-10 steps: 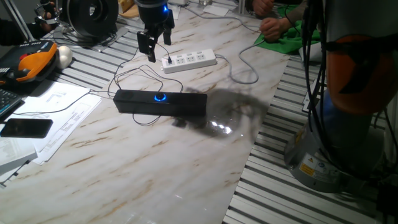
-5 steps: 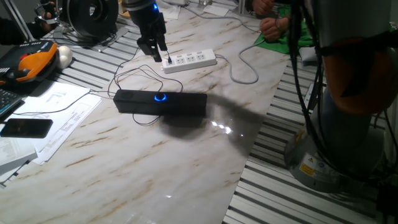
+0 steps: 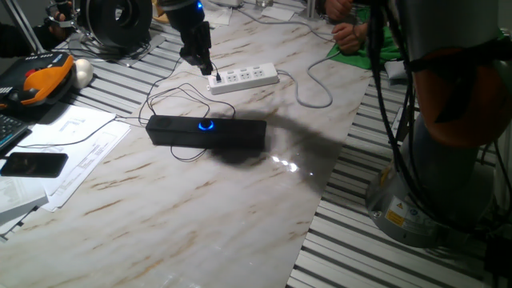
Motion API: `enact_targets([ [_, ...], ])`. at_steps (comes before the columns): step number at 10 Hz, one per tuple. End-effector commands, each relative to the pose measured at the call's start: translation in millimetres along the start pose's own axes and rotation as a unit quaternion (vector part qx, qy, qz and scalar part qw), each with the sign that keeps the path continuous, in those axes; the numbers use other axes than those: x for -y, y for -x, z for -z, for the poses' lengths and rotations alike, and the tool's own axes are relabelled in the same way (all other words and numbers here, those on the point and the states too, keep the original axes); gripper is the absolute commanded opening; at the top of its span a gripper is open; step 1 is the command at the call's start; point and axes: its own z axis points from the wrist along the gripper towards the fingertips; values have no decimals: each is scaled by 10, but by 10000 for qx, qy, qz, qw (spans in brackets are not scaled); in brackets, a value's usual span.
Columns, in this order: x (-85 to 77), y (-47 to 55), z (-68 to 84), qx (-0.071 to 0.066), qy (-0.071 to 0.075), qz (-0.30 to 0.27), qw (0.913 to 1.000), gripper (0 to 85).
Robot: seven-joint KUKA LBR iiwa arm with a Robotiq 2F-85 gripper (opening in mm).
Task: Turn the knob to decrease the volume of the speaker
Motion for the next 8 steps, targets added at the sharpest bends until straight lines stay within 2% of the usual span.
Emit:
enact_targets([
  [1, -6, 2, -3, 10, -7, -35, 10000, 0],
  [3, -5, 4, 25, 41, 42, -662, 9978, 0],
  [4, -10, 9, 107, 58, 80, -1229, 9924, 0],
  [5, -10, 9, 107, 86, 151, -1854, 9825, 0],
  [6, -10, 9, 107, 130, 157, -2446, 9694, 0],
  [7, -10, 9, 107, 135, 166, -3051, 9521, 0],
  [8, -10, 9, 107, 121, 315, -3794, 9246, 0],
])
